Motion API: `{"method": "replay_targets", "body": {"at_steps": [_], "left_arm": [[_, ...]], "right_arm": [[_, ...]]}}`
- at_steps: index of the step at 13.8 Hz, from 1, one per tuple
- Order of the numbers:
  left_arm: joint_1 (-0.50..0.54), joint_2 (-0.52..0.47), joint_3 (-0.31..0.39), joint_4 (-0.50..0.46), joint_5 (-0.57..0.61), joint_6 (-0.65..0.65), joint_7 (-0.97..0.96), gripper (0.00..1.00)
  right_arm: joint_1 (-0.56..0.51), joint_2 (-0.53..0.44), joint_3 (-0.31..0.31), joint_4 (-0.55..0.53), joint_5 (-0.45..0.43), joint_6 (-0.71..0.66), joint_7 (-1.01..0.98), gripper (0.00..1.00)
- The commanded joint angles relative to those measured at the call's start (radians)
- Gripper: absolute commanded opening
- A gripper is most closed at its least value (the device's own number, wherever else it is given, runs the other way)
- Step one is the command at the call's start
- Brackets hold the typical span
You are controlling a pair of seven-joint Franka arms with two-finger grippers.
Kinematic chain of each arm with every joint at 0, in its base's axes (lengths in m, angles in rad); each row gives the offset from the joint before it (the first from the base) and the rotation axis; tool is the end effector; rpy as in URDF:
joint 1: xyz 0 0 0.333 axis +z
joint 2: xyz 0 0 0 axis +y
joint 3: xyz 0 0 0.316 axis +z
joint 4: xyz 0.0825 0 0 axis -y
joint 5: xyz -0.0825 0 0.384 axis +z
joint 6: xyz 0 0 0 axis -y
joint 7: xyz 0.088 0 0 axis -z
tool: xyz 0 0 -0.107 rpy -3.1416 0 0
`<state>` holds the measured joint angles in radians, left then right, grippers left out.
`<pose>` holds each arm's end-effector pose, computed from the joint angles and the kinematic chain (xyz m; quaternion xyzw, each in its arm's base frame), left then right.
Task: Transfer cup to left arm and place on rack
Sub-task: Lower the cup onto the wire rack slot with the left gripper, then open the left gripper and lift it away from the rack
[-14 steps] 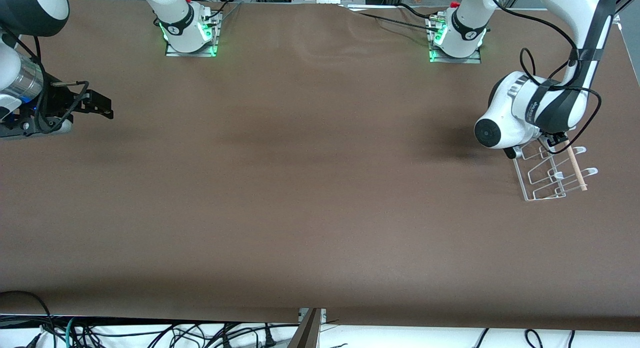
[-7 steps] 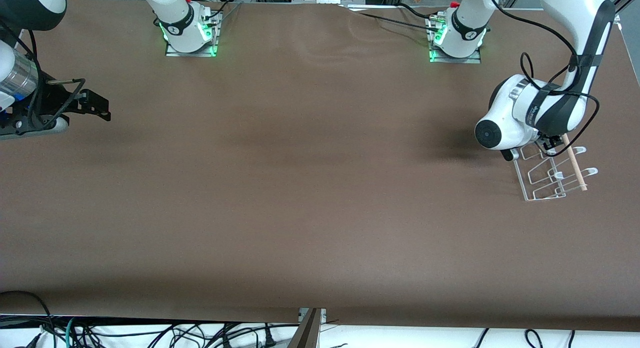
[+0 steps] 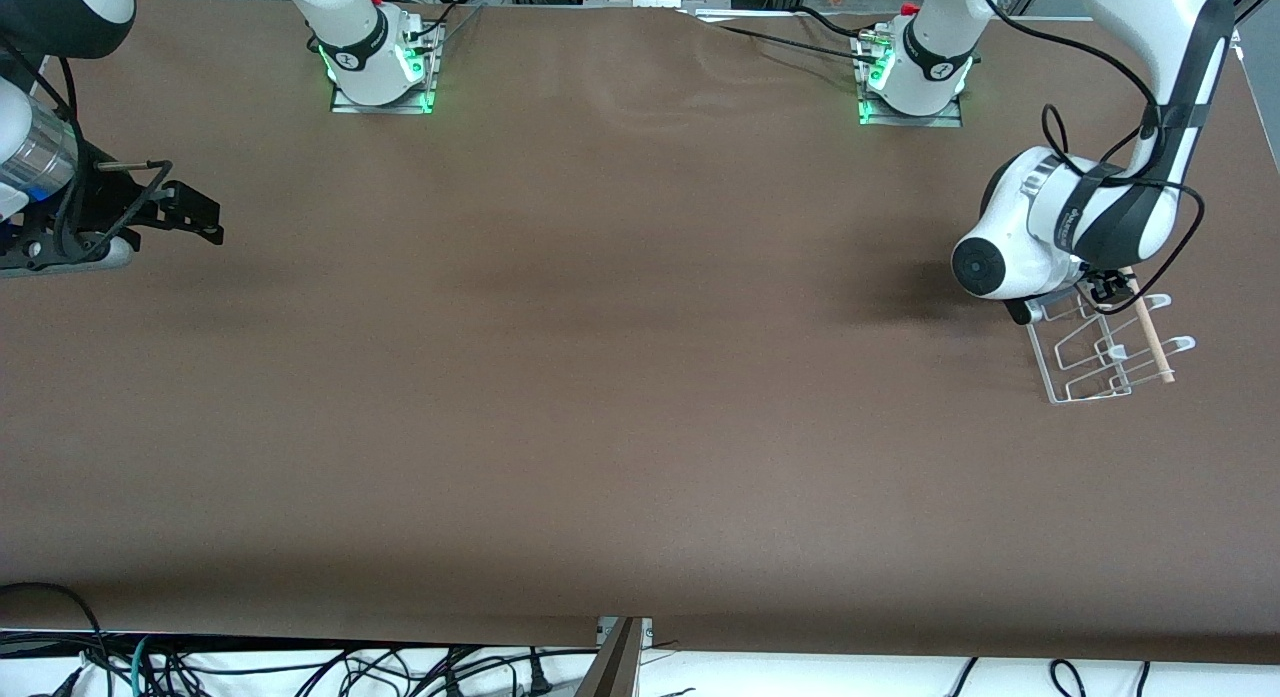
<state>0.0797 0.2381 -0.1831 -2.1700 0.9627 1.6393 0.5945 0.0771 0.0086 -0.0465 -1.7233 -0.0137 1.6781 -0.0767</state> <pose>0.4997 0.0315 0.2798 -0.7108 0.4786 0.4144 0.3066 0.5594 0.0159 0.5566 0.9981 0.0545 -0.0270 0.0064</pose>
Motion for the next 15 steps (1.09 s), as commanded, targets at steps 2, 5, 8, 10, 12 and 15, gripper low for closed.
{"method": "replay_targets", "body": {"at_steps": [2, 5, 8, 10, 12, 15], "left_arm": [[0.011, -0.130, -0.009, 0.036, -0.118, 0.002, 0.010, 1.00], [0.011, -0.167, -0.007, 0.131, -0.336, -0.004, 0.008, 1.00], [0.009, -0.164, -0.006, 0.274, -0.542, -0.061, -0.019, 1.00], [0.009, -0.164, -0.006, 0.343, -0.651, -0.072, -0.085, 1.00], [0.008, -0.164, -0.009, 0.393, -0.752, -0.067, -0.187, 1.00], [-0.004, -0.158, -0.010, 0.490, -0.840, -0.030, -0.321, 1.00]], "right_arm": [[0.033, 0.007, 0.002, 0.022, 0.003, -0.008, 0.056, 0.99], [0.053, 0.007, 0.000, 0.024, -0.002, -0.014, 0.098, 0.99], [0.056, 0.007, 0.002, 0.022, -0.012, -0.018, 0.084, 0.99], [0.059, 0.008, 0.000, 0.022, -0.014, -0.018, 0.080, 0.99], [0.059, 0.008, 0.002, 0.022, -0.009, -0.023, 0.075, 0.99], [0.078, -0.004, 0.062, 0.034, -0.003, -0.041, 0.098, 0.99]]}}
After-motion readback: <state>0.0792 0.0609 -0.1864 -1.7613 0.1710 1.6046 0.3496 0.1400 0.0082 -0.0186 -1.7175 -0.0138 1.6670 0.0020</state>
